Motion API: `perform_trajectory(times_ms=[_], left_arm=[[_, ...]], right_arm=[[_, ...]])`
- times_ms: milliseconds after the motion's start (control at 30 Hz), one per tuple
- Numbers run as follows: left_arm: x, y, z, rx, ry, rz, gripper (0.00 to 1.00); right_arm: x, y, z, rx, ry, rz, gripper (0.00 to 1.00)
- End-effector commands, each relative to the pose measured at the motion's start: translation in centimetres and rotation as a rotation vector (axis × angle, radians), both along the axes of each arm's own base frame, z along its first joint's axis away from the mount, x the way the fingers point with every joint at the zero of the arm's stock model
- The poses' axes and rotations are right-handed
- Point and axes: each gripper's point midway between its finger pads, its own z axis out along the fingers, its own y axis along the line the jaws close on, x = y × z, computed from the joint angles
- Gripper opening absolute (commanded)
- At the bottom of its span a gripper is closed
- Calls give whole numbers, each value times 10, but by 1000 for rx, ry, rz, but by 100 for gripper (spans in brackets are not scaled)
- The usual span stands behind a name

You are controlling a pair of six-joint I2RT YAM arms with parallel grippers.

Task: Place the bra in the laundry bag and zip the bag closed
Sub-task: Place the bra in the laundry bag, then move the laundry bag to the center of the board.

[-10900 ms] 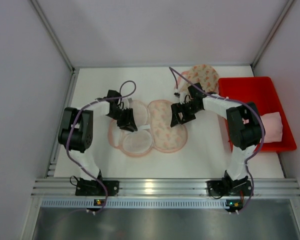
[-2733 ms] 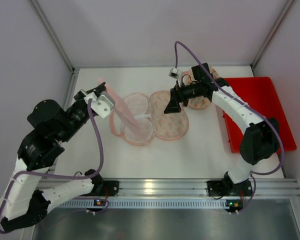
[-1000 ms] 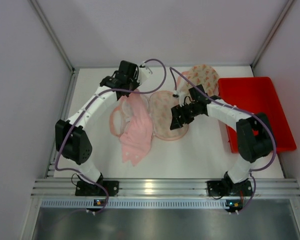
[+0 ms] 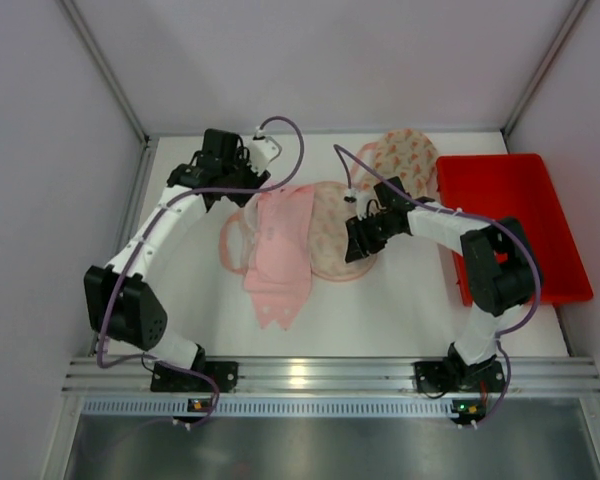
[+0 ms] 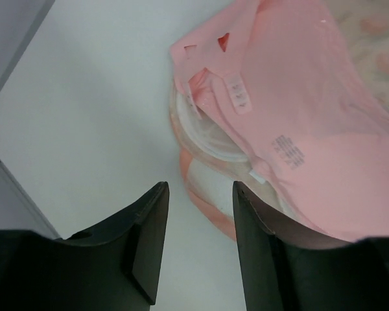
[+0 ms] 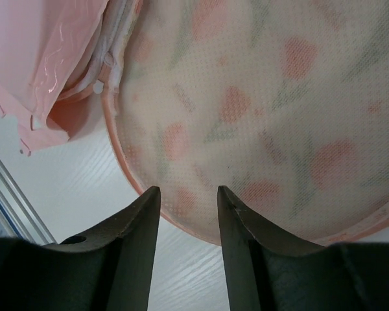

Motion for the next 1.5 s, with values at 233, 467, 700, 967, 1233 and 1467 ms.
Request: perform_trajectory(times_ms=[233, 467, 700, 967, 1233, 1467], left_arm=[[-9, 12, -39, -337, 172, 220, 49], [43, 28, -79, -375, 247, 311, 45], [43, 26, -143, -363, 397, 366, 38], [-17, 30, -171, -353, 525, 394, 32], [-43, 20, -104, -452, 432, 326, 40], [-28, 3, -34, -536, 305, 190, 45]], right_arm=[[81, 23, 25, 16, -203, -106, 36], [72, 20, -17, -33, -88, -125, 36], [39, 18, -44, -55, 30, -85, 36], [-15, 7, -53, -66, 167, -36, 35], [-42, -2, -24, -46, 146, 33, 35], [-1, 18, 36, 39, -27, 4, 54]])
